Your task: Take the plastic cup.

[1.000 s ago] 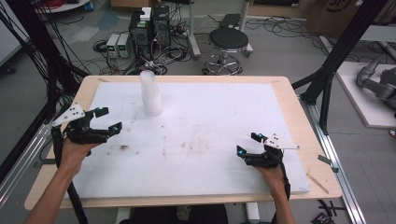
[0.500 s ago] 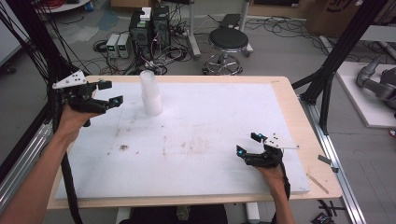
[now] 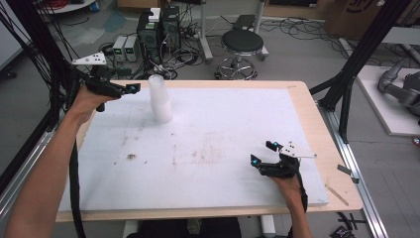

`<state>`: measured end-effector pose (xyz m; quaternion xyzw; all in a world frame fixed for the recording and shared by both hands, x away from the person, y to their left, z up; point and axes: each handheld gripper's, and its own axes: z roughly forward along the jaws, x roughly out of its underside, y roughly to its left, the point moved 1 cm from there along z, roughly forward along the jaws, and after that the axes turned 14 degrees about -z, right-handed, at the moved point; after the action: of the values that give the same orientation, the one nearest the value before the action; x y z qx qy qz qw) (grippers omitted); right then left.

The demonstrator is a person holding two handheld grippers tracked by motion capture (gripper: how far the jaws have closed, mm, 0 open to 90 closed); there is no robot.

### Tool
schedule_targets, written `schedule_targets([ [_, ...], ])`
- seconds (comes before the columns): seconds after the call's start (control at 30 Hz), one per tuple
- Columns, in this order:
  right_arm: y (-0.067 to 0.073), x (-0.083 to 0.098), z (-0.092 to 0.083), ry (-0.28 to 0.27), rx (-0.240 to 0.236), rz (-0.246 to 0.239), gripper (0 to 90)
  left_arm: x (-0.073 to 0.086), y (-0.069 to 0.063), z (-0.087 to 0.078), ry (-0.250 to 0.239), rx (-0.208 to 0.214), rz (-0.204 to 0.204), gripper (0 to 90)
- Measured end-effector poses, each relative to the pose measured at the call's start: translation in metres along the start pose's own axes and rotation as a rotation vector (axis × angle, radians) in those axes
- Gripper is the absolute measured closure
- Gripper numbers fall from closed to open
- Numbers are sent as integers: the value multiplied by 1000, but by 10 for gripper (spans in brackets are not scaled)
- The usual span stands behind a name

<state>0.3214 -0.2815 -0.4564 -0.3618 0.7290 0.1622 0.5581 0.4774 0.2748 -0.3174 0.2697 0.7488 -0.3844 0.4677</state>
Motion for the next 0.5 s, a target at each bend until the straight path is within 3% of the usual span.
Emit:
schedule_targets([
  [0.33, 0, 0, 1, 5, -3, -2, 147, -24, 10, 21, 56, 5, 11, 100],
  [0.4, -1, 0, 1, 6, -4, 0, 147, -23, 12, 26, 58, 7, 15, 100],
  [0.5, -1, 0, 2, 13, -9, 8, 147, -19, 14, 35, 106, -8, 19, 100],
])
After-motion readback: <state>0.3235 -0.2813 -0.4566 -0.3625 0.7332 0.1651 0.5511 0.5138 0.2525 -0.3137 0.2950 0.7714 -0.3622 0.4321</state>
